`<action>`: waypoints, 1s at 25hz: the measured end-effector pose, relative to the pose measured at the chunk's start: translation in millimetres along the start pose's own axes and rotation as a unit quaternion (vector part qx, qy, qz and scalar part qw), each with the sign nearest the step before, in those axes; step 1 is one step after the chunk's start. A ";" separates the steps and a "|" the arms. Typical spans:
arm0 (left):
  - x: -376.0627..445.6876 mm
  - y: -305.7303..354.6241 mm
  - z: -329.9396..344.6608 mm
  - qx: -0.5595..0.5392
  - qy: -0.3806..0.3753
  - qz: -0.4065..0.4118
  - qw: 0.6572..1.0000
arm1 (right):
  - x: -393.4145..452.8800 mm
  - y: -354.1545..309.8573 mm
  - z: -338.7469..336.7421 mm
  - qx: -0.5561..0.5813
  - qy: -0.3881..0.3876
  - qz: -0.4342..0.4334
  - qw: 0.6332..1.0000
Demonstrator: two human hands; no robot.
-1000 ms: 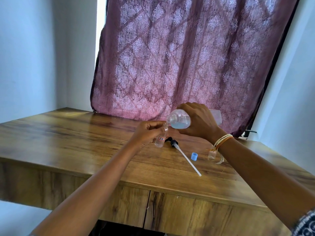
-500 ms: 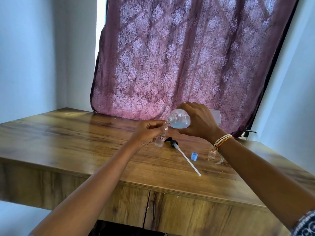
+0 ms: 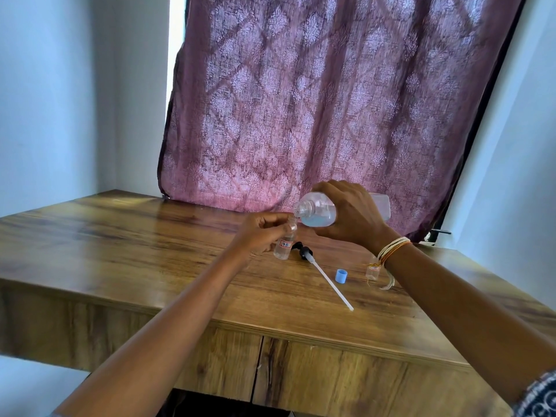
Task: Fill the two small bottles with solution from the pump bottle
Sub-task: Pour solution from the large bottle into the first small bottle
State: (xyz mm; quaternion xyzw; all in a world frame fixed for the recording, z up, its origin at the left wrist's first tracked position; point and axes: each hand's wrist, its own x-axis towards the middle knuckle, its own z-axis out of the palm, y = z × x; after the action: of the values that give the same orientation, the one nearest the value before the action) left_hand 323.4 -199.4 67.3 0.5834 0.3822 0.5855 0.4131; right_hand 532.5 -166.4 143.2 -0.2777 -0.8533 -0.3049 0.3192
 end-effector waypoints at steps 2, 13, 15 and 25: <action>0.4 0.2 0.4 -0.004 -0.003 -0.001 1.000 | -0.1 0.2 -0.4 0.000 0.000 0.001 1.000; 1.2 0.6 0.1 0.001 0.003 0.004 1.000 | 1.0 2.1 0.7 -0.006 -0.004 0.006 1.000; 1.2 0.4 0.0 0.003 0.001 0.006 1.000 | 0.6 1.8 1.0 -0.007 -0.006 0.007 1.000; 1.1 1.7 -0.1 -0.002 -0.004 0.005 1.000 | 0.9 1.9 1.0 -0.007 -0.001 0.004 1.000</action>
State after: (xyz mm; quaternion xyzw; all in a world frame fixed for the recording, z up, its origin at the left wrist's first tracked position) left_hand 323.2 -199.0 69.2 0.5869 0.3769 0.5860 0.4125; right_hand 532.8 -164.2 143.9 -0.2836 -0.8503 -0.3090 0.3179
